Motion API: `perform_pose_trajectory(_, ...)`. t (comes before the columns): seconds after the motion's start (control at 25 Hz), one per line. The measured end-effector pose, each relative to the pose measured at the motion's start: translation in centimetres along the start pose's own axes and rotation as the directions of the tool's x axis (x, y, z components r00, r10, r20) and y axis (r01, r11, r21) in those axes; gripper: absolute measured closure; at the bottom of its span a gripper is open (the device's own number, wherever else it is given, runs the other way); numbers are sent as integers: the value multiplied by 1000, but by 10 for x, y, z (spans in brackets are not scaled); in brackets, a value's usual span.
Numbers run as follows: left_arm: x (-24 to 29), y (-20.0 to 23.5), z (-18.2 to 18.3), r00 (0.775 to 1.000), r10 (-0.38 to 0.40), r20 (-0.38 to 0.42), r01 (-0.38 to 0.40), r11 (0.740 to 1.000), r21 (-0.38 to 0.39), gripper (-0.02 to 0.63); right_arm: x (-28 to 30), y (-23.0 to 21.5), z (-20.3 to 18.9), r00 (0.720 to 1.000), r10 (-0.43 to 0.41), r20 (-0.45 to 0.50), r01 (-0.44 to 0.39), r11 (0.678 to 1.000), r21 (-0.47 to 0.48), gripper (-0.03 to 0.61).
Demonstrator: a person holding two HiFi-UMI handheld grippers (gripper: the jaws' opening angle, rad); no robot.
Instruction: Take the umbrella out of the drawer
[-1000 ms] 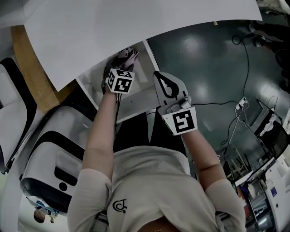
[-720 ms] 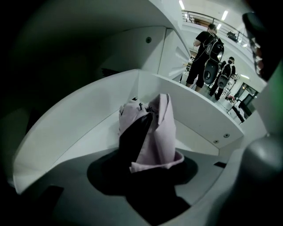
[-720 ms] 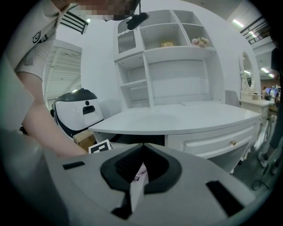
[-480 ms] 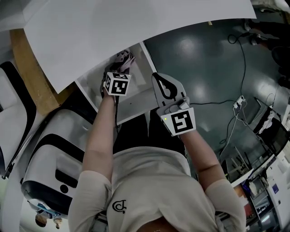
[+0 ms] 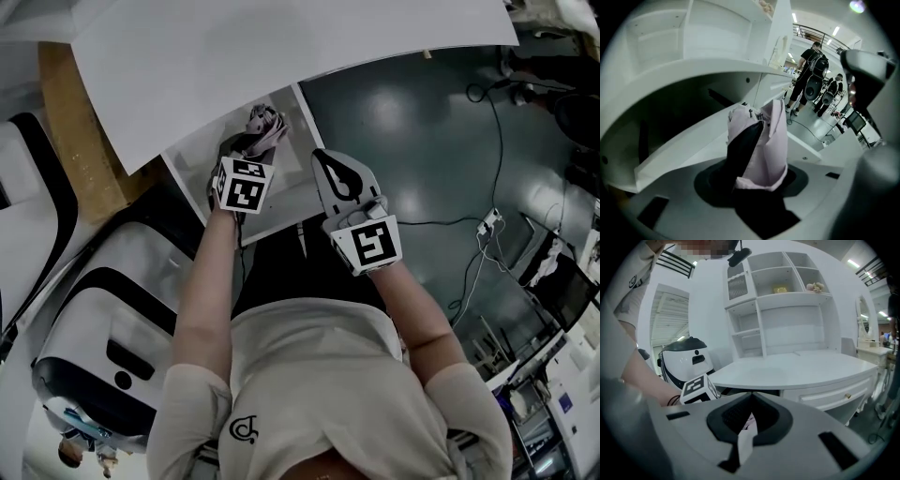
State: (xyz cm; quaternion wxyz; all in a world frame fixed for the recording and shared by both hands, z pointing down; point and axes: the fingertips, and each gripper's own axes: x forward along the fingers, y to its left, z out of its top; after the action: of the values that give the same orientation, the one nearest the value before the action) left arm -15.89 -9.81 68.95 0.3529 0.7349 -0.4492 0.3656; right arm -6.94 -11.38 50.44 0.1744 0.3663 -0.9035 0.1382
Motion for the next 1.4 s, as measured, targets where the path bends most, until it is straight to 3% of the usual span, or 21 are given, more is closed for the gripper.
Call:
perform_pose_trajectory(0.44,-88,-24,44,984,41,173,-48,998,36,393,-22,-5,66,995,35,97,-27,997,-76,572)
perform_pose_trajectory(0.6,-131,-26,66,963,69,262,-81,996,37,393,-27,3,84,991,82,109,-75,995,-65,572)
perform_pose_trajectory(0.76,-179,-30,88,928,103,359,-116,993,16,391,-34,14,106,983,129,132,-119,989,-84,572)
perform_pose_trajectory(0.92,-222,-26,103,883,147,446,-149,988,-30,391,-32,25,126,971,178,158,-163,981,-107,572)
perform_pose_trajectory(1.16,-285,-22,118,796,213,567,-181,977,-112,390,-43,38,170,939,241,244,-204,965,-167,572)
perform_pose_trajectory(1.24,-306,-17,122,757,255,601,-218,967,-136,390,-46,40,184,928,258,270,-216,961,-174,572)
perform_pose_trajectory(1.4,-348,-6,136,652,332,682,-279,941,-191,390,-48,45,208,906,302,298,-238,943,-231,572)
